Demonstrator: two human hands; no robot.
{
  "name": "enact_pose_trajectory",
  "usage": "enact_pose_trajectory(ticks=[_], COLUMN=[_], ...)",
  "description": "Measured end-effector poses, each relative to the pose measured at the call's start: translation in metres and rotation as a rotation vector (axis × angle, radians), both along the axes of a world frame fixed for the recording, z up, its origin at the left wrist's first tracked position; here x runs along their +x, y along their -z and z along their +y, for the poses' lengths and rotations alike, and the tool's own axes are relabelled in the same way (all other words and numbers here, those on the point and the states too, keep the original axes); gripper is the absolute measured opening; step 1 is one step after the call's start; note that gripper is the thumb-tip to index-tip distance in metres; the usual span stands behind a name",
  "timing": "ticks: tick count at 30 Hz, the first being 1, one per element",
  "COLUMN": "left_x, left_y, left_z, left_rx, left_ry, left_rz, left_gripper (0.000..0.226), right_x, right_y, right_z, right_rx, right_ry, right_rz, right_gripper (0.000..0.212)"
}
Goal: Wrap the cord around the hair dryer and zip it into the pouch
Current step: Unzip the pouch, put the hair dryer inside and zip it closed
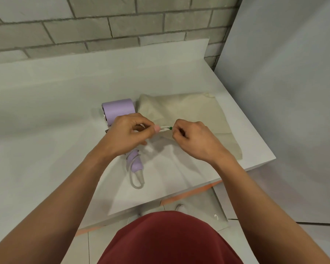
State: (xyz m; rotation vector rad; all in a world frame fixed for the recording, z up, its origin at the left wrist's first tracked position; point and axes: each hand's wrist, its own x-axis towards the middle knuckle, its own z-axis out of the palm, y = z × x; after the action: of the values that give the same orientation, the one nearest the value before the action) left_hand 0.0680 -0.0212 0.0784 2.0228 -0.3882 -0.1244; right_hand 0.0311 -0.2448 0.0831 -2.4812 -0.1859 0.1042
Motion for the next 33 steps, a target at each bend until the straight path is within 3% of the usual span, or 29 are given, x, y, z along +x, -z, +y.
enact_pose_trajectory(ticks=[4,7,13,24,33], left_x=[0.009,0.02,0.036,0.044,0.044], left_y=[0.0,-0.001,-0.007,0.0,0.006], left_z=[-0.005,-0.005,-0.011,0.002,0.008], left_rx=[0.178,0.23,0.334,0.322,0.395], left_ry=[0.046,0.057,0.015,0.002,-0.146], left_rz=[-0.155,-0.169,-0.369,-0.459,-0.462], left_gripper=[0.008,0.012,0.017,0.017,0.016], right_x=[-0.002,-0.004,-0.007,-0.016,-0.031], right_y=[0.009,0.012,0.008,0.018,0.027], right_z=[-0.013,-0.029,-0.055,-0.097,-0.138], right_rx=[-0.037,-0.071,-0.1,-0.173,-0.172], right_ry=[0.007,0.063,0.152,0.299,0.424], right_rz=[0.014,0.014,-0.03,-0.073,-0.097], right_gripper=[0.018,0.018,0.018,0.024,0.026])
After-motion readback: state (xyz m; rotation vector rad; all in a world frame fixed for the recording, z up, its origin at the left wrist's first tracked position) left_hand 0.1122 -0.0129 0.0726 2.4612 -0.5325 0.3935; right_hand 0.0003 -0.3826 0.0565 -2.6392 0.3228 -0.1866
